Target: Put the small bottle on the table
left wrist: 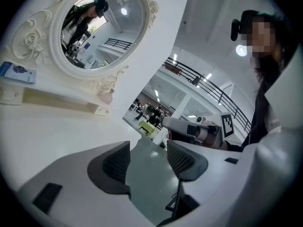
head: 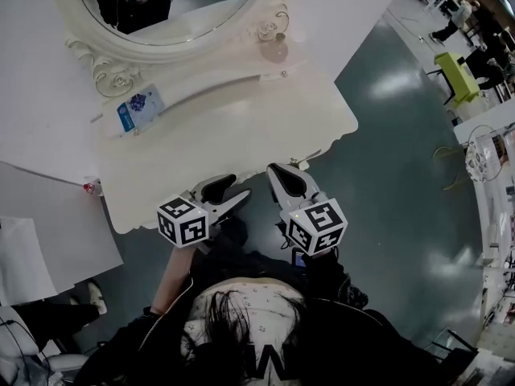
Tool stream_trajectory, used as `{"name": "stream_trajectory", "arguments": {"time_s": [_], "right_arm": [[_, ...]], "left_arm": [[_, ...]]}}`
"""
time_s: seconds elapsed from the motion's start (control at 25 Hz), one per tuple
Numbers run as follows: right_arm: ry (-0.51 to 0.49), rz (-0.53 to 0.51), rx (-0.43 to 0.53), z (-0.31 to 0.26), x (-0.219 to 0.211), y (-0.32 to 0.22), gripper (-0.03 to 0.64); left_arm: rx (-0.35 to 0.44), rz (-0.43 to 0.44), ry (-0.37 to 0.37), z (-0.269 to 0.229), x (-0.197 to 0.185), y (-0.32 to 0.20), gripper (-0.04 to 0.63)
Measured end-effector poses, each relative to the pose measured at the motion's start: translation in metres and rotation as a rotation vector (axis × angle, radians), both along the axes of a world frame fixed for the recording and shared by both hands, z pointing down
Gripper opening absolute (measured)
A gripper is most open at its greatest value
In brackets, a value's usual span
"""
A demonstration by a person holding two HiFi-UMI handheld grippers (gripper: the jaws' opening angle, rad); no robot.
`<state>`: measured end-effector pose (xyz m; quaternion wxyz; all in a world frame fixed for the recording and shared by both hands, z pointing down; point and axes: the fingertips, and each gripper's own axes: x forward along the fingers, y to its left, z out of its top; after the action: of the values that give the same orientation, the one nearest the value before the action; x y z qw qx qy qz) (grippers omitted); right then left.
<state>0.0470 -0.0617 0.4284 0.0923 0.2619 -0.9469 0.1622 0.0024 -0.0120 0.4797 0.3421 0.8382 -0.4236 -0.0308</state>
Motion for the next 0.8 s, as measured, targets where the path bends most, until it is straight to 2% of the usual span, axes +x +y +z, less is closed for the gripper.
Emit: {"name": "stream_trajectory", "arguments": {"time_s": [0.24,0.56,0.8], "right_arm": [[-0.023,-0.041,0.006,-0.001,0.034,0.029,0.018],[-0.049,-0.15,-0.011,0.003,0.052,0.085,0.018],[-0.051,-0.224,-0.012,0.002,0.059,0.126,0.017]], "left_arm": [[0.014,-0.019,-0.028,-0.006,0.041,0.029,0.244],[-0.012,-0.118,-0.066,-0.003,0.064,0.088,0.221],[-0.017,-0.157,-0.062,-0.002,0.081,0.121,0.221]]}}
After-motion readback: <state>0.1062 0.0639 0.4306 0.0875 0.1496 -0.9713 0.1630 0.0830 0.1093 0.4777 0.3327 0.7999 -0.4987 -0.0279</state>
